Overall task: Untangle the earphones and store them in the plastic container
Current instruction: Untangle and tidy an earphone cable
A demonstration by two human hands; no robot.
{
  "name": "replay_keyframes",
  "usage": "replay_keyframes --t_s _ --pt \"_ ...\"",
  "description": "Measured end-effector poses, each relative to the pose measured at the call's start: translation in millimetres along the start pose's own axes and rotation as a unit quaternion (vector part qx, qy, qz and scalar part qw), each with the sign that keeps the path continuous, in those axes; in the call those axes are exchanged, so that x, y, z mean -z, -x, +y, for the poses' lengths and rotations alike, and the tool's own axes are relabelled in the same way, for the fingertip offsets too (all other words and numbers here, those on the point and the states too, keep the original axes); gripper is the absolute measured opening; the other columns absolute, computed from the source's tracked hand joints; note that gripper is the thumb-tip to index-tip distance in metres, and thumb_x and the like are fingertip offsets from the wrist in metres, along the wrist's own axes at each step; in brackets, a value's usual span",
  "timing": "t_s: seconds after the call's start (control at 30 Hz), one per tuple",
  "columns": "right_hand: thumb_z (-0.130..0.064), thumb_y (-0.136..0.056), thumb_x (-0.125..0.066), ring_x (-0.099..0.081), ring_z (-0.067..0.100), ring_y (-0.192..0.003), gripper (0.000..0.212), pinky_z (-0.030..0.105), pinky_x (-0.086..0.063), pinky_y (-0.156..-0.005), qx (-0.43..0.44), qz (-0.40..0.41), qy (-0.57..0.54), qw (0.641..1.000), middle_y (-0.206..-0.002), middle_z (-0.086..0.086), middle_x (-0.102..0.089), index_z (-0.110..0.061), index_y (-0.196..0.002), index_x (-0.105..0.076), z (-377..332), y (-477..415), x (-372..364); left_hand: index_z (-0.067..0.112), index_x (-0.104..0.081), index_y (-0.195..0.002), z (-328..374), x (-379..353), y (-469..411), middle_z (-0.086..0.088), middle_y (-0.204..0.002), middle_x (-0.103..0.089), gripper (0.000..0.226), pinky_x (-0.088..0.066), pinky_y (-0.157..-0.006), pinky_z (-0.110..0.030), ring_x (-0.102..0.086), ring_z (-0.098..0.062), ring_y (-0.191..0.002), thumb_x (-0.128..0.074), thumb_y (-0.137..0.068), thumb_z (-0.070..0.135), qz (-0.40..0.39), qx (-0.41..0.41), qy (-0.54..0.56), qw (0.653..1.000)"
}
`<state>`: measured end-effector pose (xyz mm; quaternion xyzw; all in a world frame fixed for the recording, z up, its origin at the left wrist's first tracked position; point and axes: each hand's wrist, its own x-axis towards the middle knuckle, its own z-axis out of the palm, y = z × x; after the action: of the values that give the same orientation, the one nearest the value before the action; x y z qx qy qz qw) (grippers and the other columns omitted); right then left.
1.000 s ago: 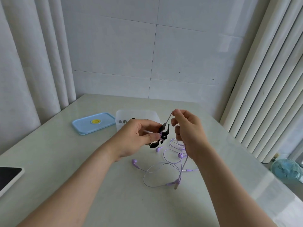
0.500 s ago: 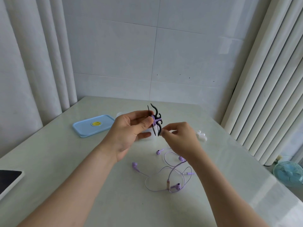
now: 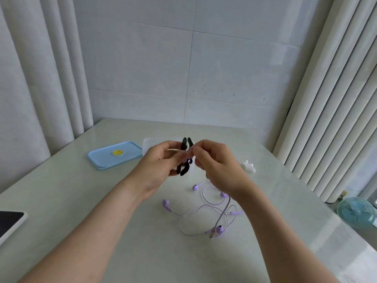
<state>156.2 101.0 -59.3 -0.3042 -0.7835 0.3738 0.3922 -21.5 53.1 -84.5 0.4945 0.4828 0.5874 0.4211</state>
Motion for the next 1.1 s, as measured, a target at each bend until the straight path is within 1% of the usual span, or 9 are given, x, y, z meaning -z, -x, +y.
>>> replay_keyframes --t_s 0.2,0.37,0.53,0.6,0.7,0.8,0.87,1.0,1.1 --pt "-0.018 -0.105 -0.052 -0.046 0.011 -0.054 0.026 0.025 -0.039 -0.055 -0.003 0.041 0.038 0.998 -0.057 -0.014 -0.057 -0.014 -0.088 -0.07 3.1 -2.6 0.1 0.005 -0.063 -0.126 0.1 -5.1 5.7 -0.012 -0.113 -0.076 0.028 -0.06 -0.084 -0.04 -0.076 -0.034 -0.104 -0.067 -0.102 0.018 -0.082 0.015 0.022 0.996" --pt "-0.02 -0.105 -0.051 -0.035 0.022 -0.055 0.026 0.038 -0.031 -0.056 -0.029 0.029 -0.017 0.999 -0.053 -0.009 -0.048 -0.017 -0.087 -0.07 4.0 -3.6 -1.3 0.01 -0.067 -0.121 -1.3 -10.4 4.1 -0.012 -0.113 -0.075 0.026 -0.063 -0.082 -0.04 -0.078 -0.03 -0.097 -0.073 -0.099 0.022 -0.015 -0.024 -0.027 0.999" --pt "-0.018 -0.093 -0.064 -0.031 0.016 -0.05 0.026 0.026 -0.028 -0.051 0.003 0.125 0.052 0.991 -0.049 -0.002 -0.038 -0.016 -0.068 -0.072 3.7 -1.3 -3.5 0.021 -0.075 -0.114 -2.0 -7.5 4.6 0.001 -0.104 -0.08 0.018 -0.055 -0.086 -0.027 -0.072 -0.013 -0.091 -0.076 -0.096 0.025 -0.01 -0.038 -0.093 0.995" --pt "-0.021 -0.088 -0.071 -0.031 0.013 -0.046 0.025 0.024 -0.03 -0.05 0.017 0.179 0.07 0.981 -0.045 -0.005 -0.039 -0.019 -0.063 -0.071 5.8 -1.7 -0.5 0.02 -0.075 -0.115 -1.4 -7.6 5.1 0.0 -0.103 -0.081 0.018 -0.056 -0.083 -0.022 -0.072 -0.014 -0.09 -0.075 -0.097 0.018 -0.02 -0.042 -0.105 0.993" --pt "-0.026 -0.087 -0.079 -0.035 0.01 -0.045 0.022 0.024 -0.035 -0.052 0.039 0.226 0.086 0.969 -0.045 -0.002 -0.043 -0.02 -0.067 -0.072 11.8 -4.6 5.1 0.025 -0.076 -0.115 -1.9 -7.6 5.2 0.001 -0.104 -0.08 0.019 -0.055 -0.089 -0.026 -0.075 -0.017 -0.1 -0.076 -0.097 0.019 -0.04 -0.033 -0.12 0.991" --pt "-0.03 -0.093 -0.078 -0.04 0.01 -0.047 0.021 0.022 -0.037 -0.053 0.033 0.209 0.092 0.973 -0.048 -0.004 -0.048 -0.019 -0.076 -0.075 15.3 -7.6 6.4 0.037 -0.078 -0.115 -2.8 -6.4 4.8 0.004 -0.113 -0.078 0.021 -0.054 -0.103 -0.036 -0.074 -0.016 -0.11 -0.076 -0.097 0.025 -0.065 -0.035 -0.144 0.987" --pt "-0.031 -0.099 -0.071 -0.041 0.009 -0.049 0.025 0.019 -0.034 -0.051 0.008 0.177 0.109 0.978 -0.05 -0.01 -0.048 -0.017 -0.079 -0.076 18.4 -8.6 5.9 0.028 -0.077 -0.121 -3.0 -6.7 5.9 -0.001 -0.116 -0.078 0.026 -0.054 -0.105 -0.039 -0.074 -0.022 -0.114 -0.074 -0.098 0.017 -0.084 -0.04 -0.098 0.991" --pt "-0.028 -0.104 -0.062 -0.036 0.01 -0.052 0.034 0.023 -0.028 -0.049 -0.024 0.128 0.145 0.981 -0.058 0.006 -0.048 -0.015 -0.074 -0.07 25.0 -9.6 7.7 0.006 -0.074 -0.119 2.6 -11.3 6.1 -0.015 -0.111 -0.079 0.024 -0.063 -0.092 -0.041 -0.077 -0.035 -0.105 -0.074 -0.095 0.007 -0.044 -0.046 0.023 0.998" --pt "-0.022 -0.103 -0.059 -0.026 0.013 -0.055 0.038 0.032 -0.024 -0.052 -0.035 0.078 0.165 0.983 -0.058 0.006 -0.036 0.001 -0.073 -0.06 24.0 -8.2 6.1 0.006 -0.074 -0.118 4.2 -10.4 5.1 -0.014 -0.107 -0.08 0.023 -0.065 -0.086 -0.04 -0.078 -0.031 -0.101 -0.075 -0.095 0.01 0.002 -0.063 0.012 0.998"
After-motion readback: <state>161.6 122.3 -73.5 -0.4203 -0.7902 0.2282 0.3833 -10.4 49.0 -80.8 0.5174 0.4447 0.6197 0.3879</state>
